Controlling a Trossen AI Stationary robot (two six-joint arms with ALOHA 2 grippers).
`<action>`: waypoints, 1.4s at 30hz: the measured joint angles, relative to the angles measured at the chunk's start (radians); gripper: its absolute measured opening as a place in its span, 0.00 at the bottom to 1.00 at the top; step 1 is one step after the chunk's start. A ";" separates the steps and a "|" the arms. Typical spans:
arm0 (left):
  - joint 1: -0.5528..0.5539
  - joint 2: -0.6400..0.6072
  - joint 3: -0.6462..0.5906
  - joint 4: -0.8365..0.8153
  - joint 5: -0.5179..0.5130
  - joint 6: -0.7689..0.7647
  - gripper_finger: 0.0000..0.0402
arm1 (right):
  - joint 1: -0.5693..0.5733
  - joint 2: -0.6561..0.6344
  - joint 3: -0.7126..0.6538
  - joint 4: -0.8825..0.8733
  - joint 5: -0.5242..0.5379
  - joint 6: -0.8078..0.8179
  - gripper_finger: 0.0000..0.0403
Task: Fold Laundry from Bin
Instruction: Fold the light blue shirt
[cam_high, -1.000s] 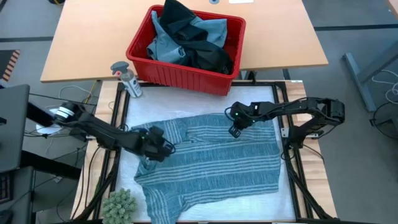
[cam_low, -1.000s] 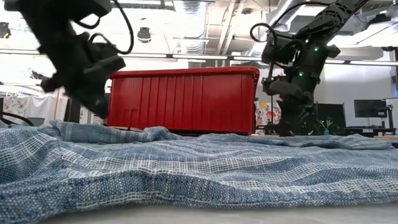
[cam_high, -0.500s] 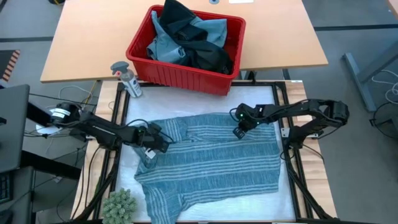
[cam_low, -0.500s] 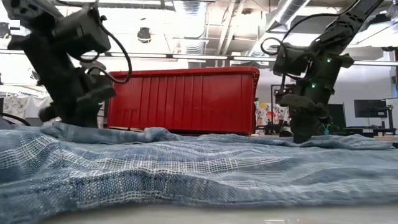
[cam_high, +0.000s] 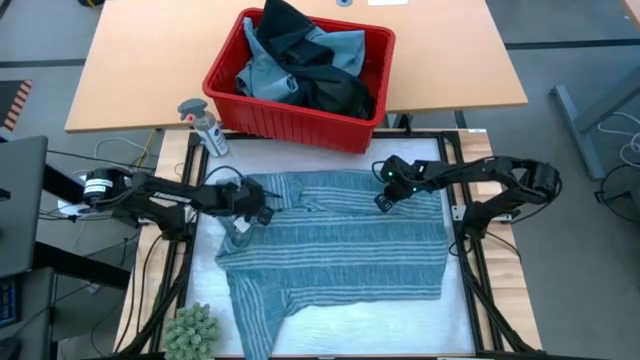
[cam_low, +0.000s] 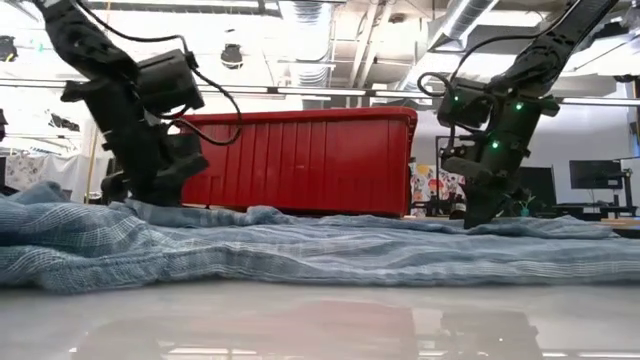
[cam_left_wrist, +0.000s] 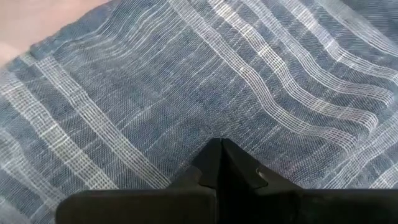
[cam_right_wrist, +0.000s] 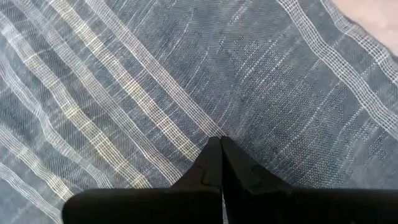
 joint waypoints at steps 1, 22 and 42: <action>0.004 -0.005 0.015 -0.006 -0.002 0.026 0.00 | -0.001 -0.006 0.000 0.008 0.000 -0.012 0.05; -0.161 -0.181 0.527 -0.345 0.420 0.266 0.00 | 0.097 -0.367 0.139 -0.279 -0.439 -0.248 0.13; -0.942 0.318 1.214 -0.699 0.139 -0.152 0.00 | 1.180 -0.563 0.140 -0.470 -0.230 0.210 0.24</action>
